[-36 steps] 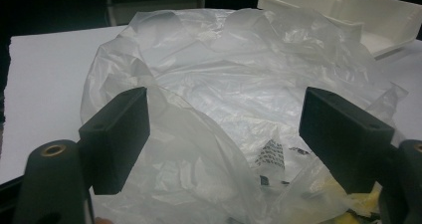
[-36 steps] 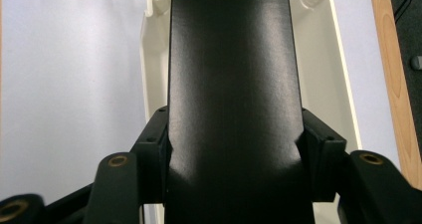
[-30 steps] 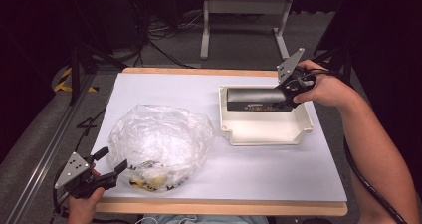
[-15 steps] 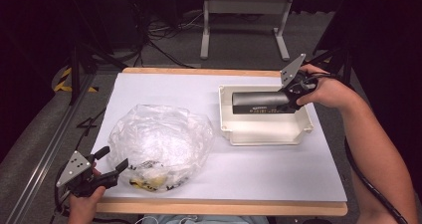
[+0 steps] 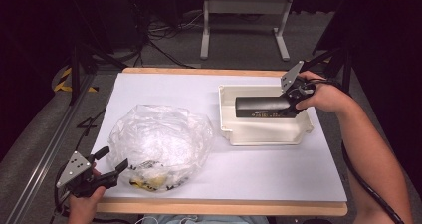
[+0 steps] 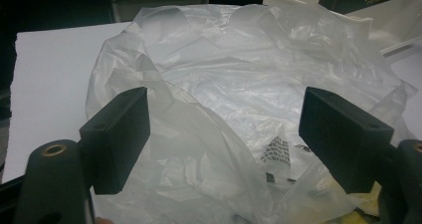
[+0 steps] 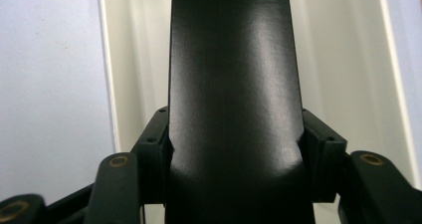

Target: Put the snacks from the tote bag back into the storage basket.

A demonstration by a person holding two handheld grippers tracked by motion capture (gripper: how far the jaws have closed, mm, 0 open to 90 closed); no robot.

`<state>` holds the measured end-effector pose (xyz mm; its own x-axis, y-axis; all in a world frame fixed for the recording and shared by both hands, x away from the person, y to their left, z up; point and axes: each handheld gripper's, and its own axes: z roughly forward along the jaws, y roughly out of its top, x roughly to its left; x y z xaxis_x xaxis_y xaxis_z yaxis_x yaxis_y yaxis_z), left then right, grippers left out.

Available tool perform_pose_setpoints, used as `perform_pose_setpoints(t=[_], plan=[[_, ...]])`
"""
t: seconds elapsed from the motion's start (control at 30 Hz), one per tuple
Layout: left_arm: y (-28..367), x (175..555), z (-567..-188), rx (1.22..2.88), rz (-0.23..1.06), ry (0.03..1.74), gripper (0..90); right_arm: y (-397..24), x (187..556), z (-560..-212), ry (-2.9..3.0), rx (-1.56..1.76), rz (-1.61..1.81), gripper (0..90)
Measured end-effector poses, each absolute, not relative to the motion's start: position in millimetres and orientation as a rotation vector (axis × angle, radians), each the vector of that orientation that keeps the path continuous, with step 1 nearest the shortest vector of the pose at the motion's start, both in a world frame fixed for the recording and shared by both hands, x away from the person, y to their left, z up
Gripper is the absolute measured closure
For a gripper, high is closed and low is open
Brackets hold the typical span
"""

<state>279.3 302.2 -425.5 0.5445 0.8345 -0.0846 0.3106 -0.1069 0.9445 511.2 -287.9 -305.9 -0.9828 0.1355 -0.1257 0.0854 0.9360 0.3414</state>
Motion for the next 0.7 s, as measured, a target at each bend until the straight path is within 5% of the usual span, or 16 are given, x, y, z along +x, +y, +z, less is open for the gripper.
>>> perform_pose_setpoints(t=[0.7], plan=[[301,280,-426,1.674,0.594,0.980,21.1,-291,519,-346,2.969,0.181,0.513,43.4]])
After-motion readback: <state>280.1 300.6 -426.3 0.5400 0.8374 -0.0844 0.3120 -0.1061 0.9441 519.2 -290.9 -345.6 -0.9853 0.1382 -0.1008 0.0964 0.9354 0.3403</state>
